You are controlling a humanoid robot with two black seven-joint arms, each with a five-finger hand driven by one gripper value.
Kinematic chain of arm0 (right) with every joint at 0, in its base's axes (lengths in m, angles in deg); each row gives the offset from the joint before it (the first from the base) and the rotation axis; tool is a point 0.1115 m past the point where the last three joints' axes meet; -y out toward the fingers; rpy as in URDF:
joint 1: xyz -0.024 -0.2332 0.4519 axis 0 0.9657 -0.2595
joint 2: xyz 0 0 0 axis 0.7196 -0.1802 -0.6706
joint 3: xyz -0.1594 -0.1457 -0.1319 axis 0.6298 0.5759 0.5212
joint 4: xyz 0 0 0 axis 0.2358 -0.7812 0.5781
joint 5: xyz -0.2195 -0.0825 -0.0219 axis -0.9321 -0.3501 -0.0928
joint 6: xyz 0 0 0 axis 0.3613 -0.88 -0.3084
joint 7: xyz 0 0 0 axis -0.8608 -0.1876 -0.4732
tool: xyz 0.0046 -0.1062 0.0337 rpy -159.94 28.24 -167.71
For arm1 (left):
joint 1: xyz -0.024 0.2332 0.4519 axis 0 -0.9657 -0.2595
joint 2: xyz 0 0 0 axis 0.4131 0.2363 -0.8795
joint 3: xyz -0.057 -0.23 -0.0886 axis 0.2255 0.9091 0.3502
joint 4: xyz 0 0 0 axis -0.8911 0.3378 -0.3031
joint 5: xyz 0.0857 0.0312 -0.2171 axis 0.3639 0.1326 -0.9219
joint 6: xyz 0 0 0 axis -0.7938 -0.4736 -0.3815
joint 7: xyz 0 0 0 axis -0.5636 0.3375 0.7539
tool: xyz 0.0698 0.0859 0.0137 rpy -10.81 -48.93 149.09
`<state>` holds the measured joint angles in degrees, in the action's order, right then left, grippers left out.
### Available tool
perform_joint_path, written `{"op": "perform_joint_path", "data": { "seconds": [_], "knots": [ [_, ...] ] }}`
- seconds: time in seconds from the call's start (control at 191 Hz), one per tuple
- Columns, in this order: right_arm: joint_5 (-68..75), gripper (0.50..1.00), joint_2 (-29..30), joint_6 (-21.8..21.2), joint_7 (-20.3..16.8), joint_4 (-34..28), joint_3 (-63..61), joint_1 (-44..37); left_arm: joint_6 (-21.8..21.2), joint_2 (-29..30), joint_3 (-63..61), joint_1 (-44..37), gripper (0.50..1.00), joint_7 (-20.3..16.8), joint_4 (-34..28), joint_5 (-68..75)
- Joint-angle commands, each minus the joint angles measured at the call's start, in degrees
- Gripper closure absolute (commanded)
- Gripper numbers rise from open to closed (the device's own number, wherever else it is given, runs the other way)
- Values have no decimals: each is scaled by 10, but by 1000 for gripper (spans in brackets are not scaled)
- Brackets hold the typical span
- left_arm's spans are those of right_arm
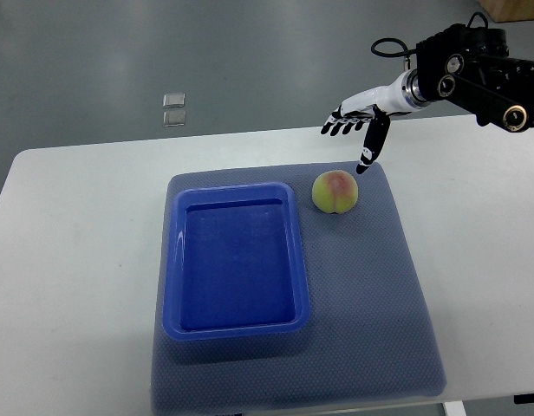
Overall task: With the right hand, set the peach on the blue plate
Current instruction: 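Lower the right hand onto the peach and close fingers around it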
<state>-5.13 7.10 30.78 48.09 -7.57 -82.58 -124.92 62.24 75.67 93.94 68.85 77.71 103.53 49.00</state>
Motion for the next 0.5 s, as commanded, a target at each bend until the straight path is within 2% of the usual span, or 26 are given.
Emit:
{"op": "perform_joint_path", "data": {
  "seconds": [0.0,0.126,0.152,0.362,0.367,0.377,0.493],
  "knots": [
    [-7,566,15,0,-7,-3,8,8,1,0,0,0,500,0,0,0],
    [-10,566,25,0,-8,-3,9,23,0,0,0,0,500,0,0,0],
    [-15,566,35,20,-8,-3,10,30,0,0,0,0,500,0,0,0],
    [-31,566,51,41,-8,-3,21,43,1,0,0,0,500,0,0,0],
    [-35,568,57,60,-8,0,28,47,0,0,0,0,500,0,0,0],
    [-35,568,57,64,-8,0,30,47,1,0,0,0,500,0,0,0],
    [-36,570,64,87,-7,1,54,57,0,0,1,0,500,0,0,0]
  ]
}}
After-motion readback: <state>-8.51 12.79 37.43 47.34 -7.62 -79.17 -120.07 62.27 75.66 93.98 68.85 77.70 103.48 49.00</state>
